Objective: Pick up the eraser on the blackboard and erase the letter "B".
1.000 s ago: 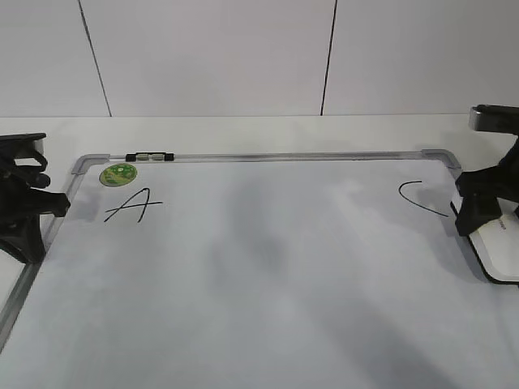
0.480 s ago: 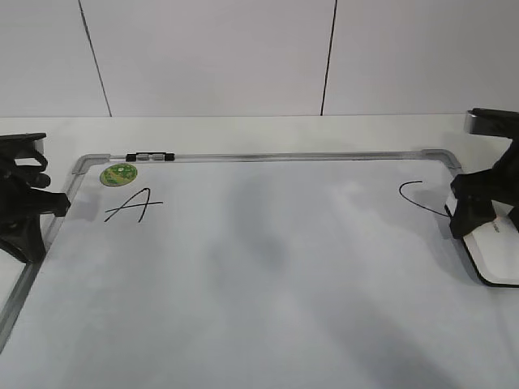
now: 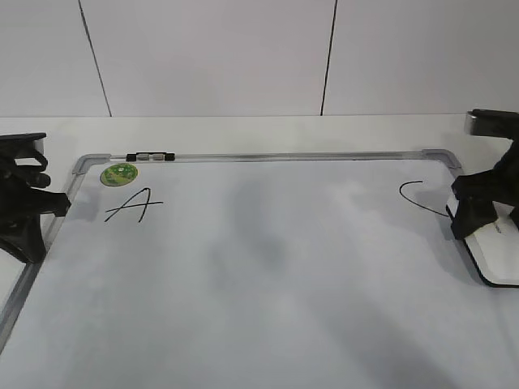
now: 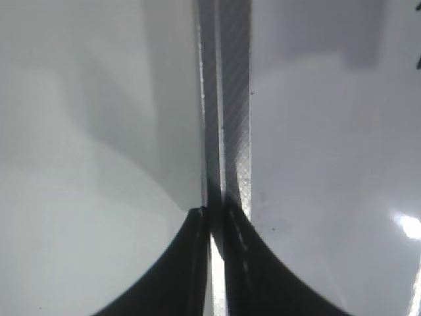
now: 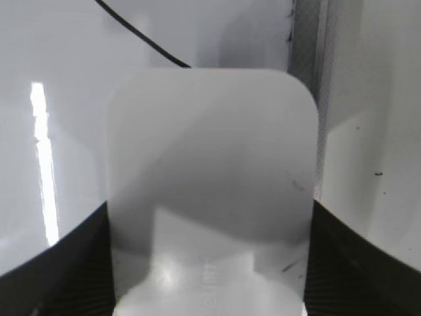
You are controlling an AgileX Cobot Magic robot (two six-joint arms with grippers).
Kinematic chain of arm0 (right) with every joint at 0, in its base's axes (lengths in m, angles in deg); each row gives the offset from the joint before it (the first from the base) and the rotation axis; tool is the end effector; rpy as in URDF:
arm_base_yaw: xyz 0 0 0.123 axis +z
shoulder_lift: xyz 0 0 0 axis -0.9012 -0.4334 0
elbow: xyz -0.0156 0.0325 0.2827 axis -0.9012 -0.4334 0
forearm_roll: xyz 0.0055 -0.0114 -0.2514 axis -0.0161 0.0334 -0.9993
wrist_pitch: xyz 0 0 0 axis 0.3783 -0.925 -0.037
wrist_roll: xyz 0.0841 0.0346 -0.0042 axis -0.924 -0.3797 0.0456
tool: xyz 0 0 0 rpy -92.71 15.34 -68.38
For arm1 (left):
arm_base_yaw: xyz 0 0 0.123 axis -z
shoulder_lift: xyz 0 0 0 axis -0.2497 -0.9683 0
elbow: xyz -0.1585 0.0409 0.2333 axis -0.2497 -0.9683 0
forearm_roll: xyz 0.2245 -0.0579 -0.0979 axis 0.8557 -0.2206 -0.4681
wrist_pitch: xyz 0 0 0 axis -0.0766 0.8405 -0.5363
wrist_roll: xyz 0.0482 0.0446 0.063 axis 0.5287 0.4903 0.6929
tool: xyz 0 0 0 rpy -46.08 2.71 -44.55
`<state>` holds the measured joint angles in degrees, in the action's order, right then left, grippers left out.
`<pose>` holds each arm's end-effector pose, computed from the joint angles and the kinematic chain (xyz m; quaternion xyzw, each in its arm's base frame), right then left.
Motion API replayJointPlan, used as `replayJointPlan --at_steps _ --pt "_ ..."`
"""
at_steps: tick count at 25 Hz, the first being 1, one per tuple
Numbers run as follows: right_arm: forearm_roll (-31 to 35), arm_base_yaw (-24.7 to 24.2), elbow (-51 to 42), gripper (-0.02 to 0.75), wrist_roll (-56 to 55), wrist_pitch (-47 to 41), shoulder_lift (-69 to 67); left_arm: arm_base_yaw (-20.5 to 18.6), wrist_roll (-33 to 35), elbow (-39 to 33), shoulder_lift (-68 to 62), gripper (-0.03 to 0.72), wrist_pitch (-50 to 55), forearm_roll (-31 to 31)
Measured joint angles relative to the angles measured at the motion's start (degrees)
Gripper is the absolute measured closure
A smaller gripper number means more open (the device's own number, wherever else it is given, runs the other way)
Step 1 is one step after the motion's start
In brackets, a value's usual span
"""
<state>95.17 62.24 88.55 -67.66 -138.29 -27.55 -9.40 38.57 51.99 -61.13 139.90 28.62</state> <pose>0.3382 -0.0016 0.1901 -0.0178 0.9955 0.0542 0.0760 0.3398 -0.0409 0.1552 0.0005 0.9981 -0.0607 0.0142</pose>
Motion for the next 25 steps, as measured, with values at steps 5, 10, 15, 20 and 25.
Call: replayJointPlan --at_steps 5,10,15,20,25 --pt "-0.75 0.0 0.0 0.192 0.0 0.0 0.0 0.0 0.0 0.0 0.0 0.646 0.0 0.0" --pt "-0.17 0.0 0.0 0.18 0.02 0.0 -0.55 0.0 0.1 0.0 0.0 0.646 -0.11 0.0" --pt "0.44 0.0 0.0 0.169 0.15 -1.04 -2.18 0.0 0.1 0.0 0.0 0.644 -0.11 -0.03" --pt "0.44 0.0 0.23 0.167 0.15 -1.76 -2.18 0.0 0.1 0.0 0.0 0.643 -0.11 -0.03" --pt "0.44 0.0 0.46 0.166 0.15 -2.63 -2.18 0.0 0.1 0.0 0.0 0.642 -0.11 -0.03"
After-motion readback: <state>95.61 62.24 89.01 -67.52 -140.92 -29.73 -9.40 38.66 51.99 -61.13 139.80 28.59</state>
